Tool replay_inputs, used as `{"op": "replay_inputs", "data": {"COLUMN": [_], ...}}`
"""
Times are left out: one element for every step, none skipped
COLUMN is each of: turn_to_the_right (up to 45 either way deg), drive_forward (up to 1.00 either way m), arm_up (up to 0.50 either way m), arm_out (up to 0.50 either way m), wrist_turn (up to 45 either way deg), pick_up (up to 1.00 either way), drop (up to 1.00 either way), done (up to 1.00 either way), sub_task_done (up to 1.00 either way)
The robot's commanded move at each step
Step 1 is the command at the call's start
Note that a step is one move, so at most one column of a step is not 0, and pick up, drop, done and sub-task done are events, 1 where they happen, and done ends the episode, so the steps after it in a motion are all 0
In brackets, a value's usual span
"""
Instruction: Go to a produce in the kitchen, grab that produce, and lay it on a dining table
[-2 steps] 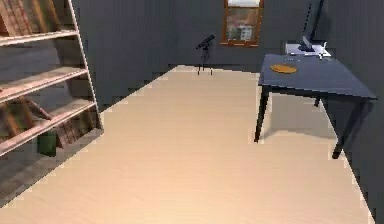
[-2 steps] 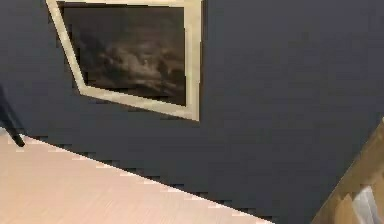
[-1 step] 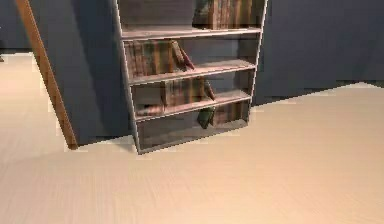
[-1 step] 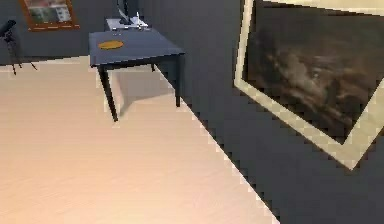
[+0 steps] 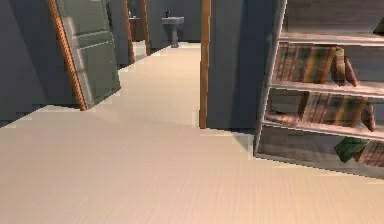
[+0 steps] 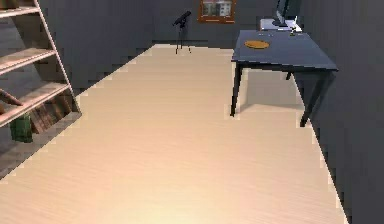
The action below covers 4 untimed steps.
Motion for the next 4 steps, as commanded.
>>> {"op": "replay_inputs", "data": {"turn_to_the_right": [0.0, -12.0, 0.0, 0.0], "drive_forward": [0.1, 0.0, 1.0, 1.0], "arm_up": [0.0, 0.0, 0.0, 0.0], "arm_out": [0.0, 0.0, 0.0, 0.0], "wrist_turn": [0.0, 0.0, 0.0, 0.0], "pick_up": [0.0, 0.0, 0.0, 0.0], "drop": [0.0, 0.0, 0.0, 0.0], "done": [0.0, 0.0, 0.0, 0.0], "sub_task_done": [0.0, 0.0, 0.0, 0.0]}}
